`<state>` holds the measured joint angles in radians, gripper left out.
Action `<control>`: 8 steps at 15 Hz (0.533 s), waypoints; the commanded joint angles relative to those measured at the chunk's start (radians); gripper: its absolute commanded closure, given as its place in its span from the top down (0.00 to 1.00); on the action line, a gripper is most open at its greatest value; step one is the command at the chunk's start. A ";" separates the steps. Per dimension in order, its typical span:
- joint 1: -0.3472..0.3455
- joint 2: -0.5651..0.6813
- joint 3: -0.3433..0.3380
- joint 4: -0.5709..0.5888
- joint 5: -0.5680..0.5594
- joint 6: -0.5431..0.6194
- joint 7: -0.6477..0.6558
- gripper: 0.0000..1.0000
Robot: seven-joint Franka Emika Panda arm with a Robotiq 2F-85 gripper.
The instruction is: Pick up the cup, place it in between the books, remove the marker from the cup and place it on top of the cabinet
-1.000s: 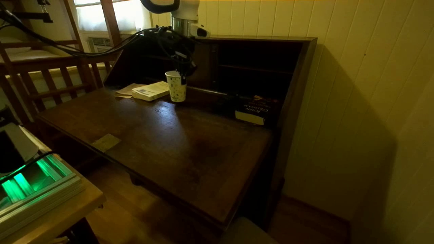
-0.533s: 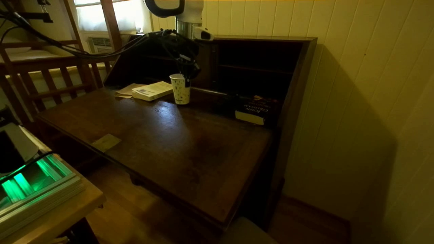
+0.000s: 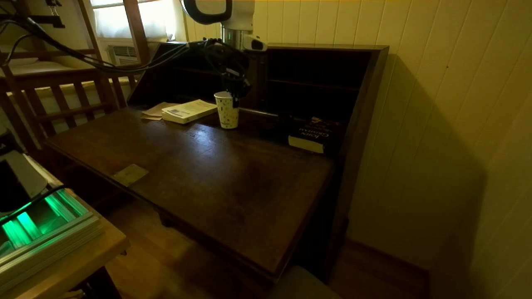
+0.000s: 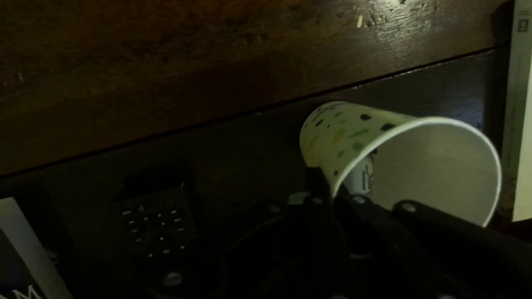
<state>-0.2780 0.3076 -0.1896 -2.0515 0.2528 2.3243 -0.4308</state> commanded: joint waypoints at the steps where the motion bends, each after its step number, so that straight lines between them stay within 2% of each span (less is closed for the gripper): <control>1: -0.011 0.028 0.013 0.032 -0.031 0.011 0.042 0.31; 2: -0.010 0.027 0.014 0.031 -0.031 0.013 0.045 0.32; 8: -0.008 0.002 0.017 0.029 -0.039 0.012 0.039 0.73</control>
<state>-0.2780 0.3205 -0.1843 -2.0280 0.2509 2.3275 -0.4196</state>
